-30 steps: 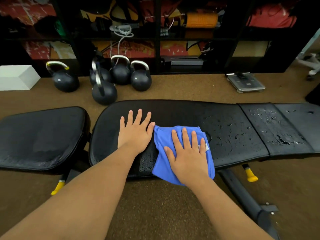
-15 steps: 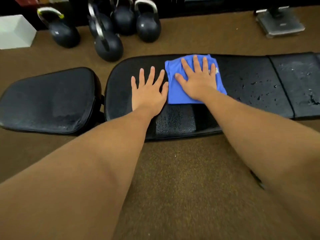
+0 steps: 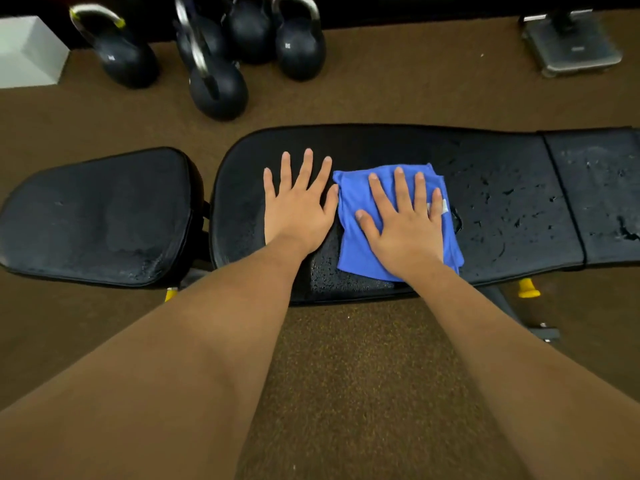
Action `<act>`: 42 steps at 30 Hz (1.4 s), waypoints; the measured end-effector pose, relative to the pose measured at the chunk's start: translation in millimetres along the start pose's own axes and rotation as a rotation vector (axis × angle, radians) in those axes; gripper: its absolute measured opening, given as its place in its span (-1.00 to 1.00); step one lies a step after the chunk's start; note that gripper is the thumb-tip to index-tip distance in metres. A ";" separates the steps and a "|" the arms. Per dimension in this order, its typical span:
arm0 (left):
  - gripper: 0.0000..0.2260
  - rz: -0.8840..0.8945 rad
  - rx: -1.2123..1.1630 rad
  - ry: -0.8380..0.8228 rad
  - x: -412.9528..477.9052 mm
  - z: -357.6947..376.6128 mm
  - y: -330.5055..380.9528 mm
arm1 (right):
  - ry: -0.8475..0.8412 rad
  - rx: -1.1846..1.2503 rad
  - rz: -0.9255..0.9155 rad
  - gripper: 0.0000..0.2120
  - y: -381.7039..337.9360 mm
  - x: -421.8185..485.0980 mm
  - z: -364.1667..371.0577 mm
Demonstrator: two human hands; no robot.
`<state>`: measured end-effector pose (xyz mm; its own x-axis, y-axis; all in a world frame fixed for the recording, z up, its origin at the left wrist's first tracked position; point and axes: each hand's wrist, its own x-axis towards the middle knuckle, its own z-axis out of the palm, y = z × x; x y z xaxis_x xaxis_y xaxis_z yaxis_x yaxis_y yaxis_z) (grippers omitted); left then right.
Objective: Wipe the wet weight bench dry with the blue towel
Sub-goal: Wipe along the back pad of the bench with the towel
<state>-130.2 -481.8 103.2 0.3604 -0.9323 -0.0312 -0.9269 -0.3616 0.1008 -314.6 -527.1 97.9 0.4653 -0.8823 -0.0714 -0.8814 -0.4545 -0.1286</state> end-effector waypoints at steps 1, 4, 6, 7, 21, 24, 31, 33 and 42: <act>-0.49 0.000 -0.001 -0.002 0.3 0.5 0.0 | -0.003 0.008 -0.002 -0.36 1.4 9.2 -1.2; -0.48 -0.004 0.002 0.001 1.0 1.6 -1.2 | -0.023 0.037 0.002 -0.35 6.5 48.3 -5.2; -0.48 0.001 0.007 0.005 1.5 3.0 -0.6 | -0.049 0.037 0.017 -0.35 10.6 70.9 -8.4; -0.48 0.002 0.008 0.008 1.4 3.4 -0.4 | -0.056 0.036 0.018 -0.35 11.2 76.9 -9.7; -0.48 -0.007 0.020 0.005 2.3 0.9 -0.2 | -0.027 -0.026 -0.065 -0.39 40.4 -17.6 -5.3; -0.48 -0.006 0.016 0.006 3.6 1.9 -1.3 | -0.039 0.032 0.023 -0.39 40.7 51.2 -8.1; -0.48 -0.010 -0.009 0.016 2.1 0.9 0.2 | -0.043 0.075 0.099 -0.38 34.8 93.5 -8.4; -0.48 -0.006 -0.012 0.022 1.6 0.7 0.5 | -0.017 0.053 0.087 -0.38 32.8 55.0 -6.5; -0.48 0.000 -0.008 0.011 3.0 1.3 -0.7 | -0.031 -0.017 0.038 -0.39 34.1 19.8 -7.5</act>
<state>-128.6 -484.4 101.8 0.3612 -0.9323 -0.0202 -0.9261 -0.3612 0.1088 -336.1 -561.0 99.5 0.4332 -0.8949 -0.1070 -0.8998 -0.4227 -0.1079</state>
